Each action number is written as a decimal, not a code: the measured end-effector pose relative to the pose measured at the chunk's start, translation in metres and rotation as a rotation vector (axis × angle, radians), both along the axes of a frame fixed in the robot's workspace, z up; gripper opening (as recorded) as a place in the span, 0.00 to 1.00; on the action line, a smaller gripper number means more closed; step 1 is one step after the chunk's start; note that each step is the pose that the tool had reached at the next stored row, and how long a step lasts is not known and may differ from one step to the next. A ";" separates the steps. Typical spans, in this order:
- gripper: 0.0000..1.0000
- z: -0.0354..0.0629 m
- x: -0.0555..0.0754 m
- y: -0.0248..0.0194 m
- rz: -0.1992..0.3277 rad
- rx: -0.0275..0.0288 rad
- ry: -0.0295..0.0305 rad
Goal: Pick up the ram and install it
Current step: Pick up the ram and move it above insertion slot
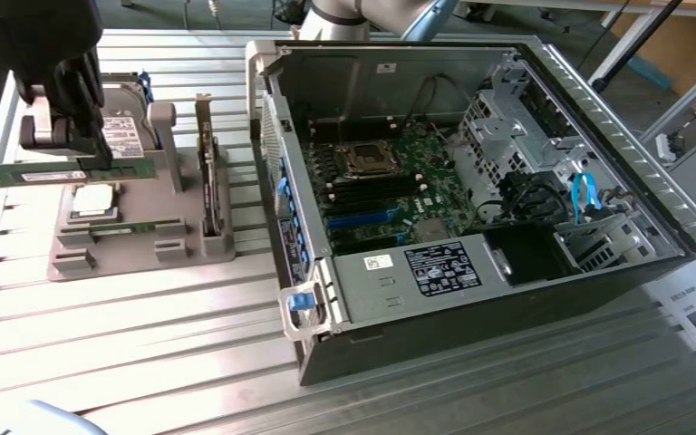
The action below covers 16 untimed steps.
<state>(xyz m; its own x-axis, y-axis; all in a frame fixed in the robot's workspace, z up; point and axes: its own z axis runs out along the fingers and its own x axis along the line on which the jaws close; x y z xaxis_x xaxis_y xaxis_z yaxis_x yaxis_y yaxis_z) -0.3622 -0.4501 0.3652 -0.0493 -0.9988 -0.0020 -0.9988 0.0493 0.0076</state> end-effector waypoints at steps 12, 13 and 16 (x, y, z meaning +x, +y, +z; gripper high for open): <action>0.12 0.0111 0.000 0.0000 0.000 0.0000 -0.0001; 0.12 0.0118 0.000 0.0000 0.000 0.0001 -0.0001; 0.12 0.0149 0.000 0.0000 0.000 -0.0001 0.0001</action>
<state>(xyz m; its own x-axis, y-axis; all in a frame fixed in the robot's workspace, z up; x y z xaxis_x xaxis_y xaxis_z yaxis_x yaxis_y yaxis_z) -0.3622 -0.4501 0.3801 -0.0493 -0.9988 -0.0018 -0.9988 0.0493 0.0076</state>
